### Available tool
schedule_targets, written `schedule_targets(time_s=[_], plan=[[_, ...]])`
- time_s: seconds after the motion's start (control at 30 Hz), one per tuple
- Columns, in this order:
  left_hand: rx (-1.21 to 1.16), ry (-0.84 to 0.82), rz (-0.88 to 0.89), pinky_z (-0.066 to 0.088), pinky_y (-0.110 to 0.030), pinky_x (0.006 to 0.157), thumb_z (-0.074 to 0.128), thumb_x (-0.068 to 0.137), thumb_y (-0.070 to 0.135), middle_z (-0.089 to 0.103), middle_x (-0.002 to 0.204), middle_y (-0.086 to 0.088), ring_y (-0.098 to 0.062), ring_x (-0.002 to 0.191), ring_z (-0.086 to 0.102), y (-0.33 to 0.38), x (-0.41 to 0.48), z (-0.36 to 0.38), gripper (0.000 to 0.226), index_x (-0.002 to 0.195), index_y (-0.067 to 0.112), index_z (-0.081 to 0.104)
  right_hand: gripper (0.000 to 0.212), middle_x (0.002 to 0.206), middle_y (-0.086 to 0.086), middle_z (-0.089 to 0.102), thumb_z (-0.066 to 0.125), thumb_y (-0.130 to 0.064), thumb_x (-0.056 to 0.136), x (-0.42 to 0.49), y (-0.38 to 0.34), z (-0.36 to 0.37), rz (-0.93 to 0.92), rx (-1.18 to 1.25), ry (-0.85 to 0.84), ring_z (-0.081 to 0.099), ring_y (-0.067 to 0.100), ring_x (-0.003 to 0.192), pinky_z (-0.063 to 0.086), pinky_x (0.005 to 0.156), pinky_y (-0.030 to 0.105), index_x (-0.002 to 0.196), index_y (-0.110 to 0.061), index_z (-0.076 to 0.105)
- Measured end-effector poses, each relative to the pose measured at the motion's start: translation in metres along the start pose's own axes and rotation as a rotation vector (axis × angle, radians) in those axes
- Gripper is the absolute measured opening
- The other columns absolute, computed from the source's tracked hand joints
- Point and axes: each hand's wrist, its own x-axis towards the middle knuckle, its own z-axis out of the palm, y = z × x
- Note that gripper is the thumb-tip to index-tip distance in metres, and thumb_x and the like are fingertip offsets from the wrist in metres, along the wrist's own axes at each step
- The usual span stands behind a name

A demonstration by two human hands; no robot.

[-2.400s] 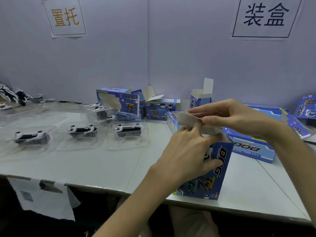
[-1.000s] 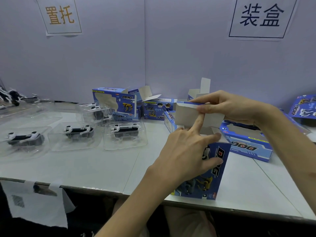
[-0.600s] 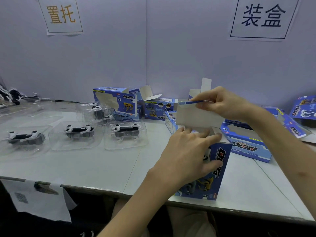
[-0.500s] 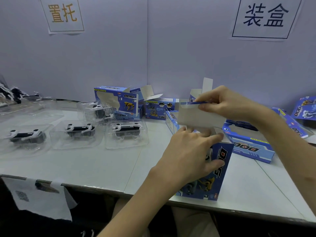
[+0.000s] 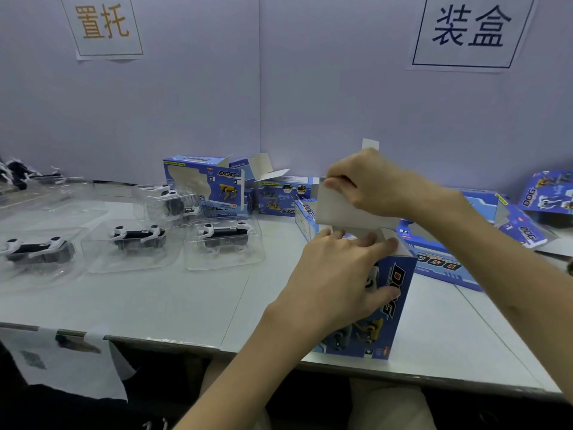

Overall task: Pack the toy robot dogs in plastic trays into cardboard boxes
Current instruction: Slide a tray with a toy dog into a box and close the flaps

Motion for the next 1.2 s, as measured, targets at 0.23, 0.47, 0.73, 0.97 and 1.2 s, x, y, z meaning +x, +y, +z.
schedule_targets(time_s=[0.23,0.47,0.73,0.97,1.2], plan=[[0.012,0.016,0.004,0.046,-0.036,0.087,0.064,0.085,0.057,0.068,0.125,0.007,-0.027,0.106,0.062,-0.001,0.000,0.002,0.055,0.132,0.029,0.059,0.048,0.071,0.003,0.057,0.041,-0.060,0.089,-0.026,0.025,-0.033,0.234,0.368,-0.344,0.048,0.009,0.065,0.042,0.065,0.033,0.086,-0.021,0.070],[-0.032,0.016,0.014,0.043,-0.037,0.095,0.060,0.088,0.058,0.066,0.130,0.007,-0.025,0.116,0.058,-0.005,0.002,0.004,0.055,0.136,0.033,0.055,0.030,0.055,0.000,0.042,0.057,-0.029,0.100,-0.049,0.031,-0.006,0.154,0.337,0.031,0.032,0.010,0.053,0.028,0.055,0.027,0.082,-0.009,0.071],[-0.022,0.054,0.066,0.045,-0.036,0.091,0.063,0.086,0.053,0.071,0.117,0.007,-0.022,0.109,0.062,-0.007,0.001,0.005,0.047,0.129,0.035,0.061,0.041,0.119,-0.037,0.061,0.042,-0.041,0.097,-0.083,0.013,0.011,0.154,0.753,-0.212,0.051,-0.015,0.117,0.040,0.093,0.004,0.136,-0.044,0.053],[-0.055,0.124,0.051,0.042,-0.035,0.093,0.064,0.089,0.043,0.072,0.110,0.007,-0.019,0.106,0.063,-0.006,-0.004,0.009,0.037,0.121,0.028,0.067,0.035,0.118,-0.042,0.060,0.046,-0.039,0.097,-0.088,0.013,0.017,0.134,0.840,-0.214,0.051,-0.016,0.119,0.041,0.092,0.003,0.128,-0.051,0.054],[-0.277,0.458,0.080,0.036,-0.035,0.111,0.063,0.090,0.018,0.069,0.122,0.003,-0.013,0.121,0.059,0.005,-0.043,0.029,0.016,0.102,0.017,0.073,0.036,0.126,-0.031,0.062,0.053,-0.026,0.100,-0.087,0.022,0.015,0.114,0.811,-0.265,0.051,-0.009,0.125,0.043,0.100,0.011,0.131,-0.044,0.060]])
